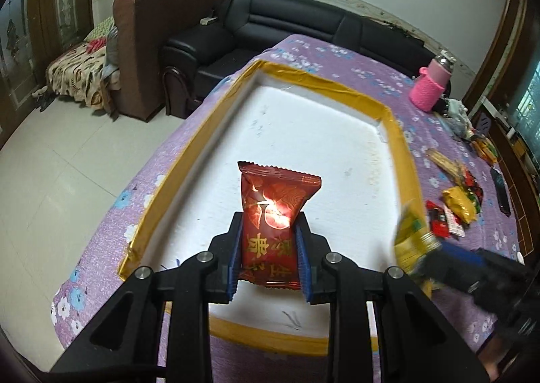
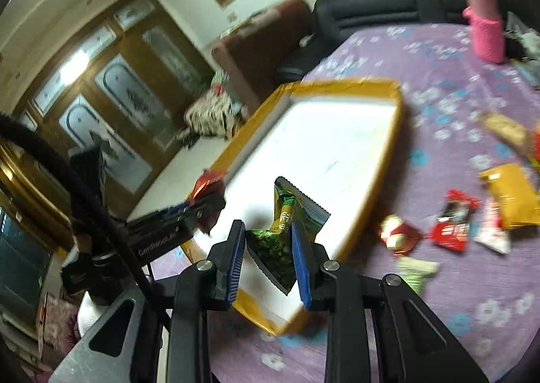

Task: Organize snacks
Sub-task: 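Carry both snacks over the yellow box and open both grippers, then move the right gripper to the yellow snack bag and grasp it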

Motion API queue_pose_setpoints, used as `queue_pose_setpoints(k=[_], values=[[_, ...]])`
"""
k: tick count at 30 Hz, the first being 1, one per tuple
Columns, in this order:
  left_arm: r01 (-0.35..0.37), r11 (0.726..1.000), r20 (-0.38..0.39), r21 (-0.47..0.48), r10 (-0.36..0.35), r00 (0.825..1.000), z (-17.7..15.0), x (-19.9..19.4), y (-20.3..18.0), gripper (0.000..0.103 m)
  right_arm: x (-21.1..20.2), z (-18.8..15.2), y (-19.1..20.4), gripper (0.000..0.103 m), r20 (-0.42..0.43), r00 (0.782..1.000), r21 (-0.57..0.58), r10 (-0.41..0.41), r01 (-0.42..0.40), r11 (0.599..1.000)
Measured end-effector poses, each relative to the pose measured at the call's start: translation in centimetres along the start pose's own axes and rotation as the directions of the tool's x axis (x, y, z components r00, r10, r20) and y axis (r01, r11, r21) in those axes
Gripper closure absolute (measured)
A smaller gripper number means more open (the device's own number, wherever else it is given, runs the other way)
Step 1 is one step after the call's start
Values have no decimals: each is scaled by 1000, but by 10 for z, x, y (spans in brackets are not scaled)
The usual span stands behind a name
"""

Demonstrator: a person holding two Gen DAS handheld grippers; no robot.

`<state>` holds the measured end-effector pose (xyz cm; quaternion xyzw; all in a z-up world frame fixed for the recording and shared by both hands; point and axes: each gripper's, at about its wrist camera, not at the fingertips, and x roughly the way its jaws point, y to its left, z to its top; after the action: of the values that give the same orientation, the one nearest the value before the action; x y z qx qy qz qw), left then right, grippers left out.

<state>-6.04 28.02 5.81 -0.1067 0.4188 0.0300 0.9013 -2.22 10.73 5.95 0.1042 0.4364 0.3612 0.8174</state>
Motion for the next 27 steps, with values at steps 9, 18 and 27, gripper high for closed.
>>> queue_pose_setpoints(k=[9,18,27], values=[[34,997,-25,-71,-35,999,-2,3,18,61,29,-1,16,71,-61,997,-44,-47,45,998],[56,992,110,-116,-44,993,-6,-48,13,23,-15,-4,19,60,37,999,-42,-22,23,999],[167,986,164,8,-166,972,-16,-84,-47,12,-112,-28,-71,52,177,962,124,-209,189,974]])
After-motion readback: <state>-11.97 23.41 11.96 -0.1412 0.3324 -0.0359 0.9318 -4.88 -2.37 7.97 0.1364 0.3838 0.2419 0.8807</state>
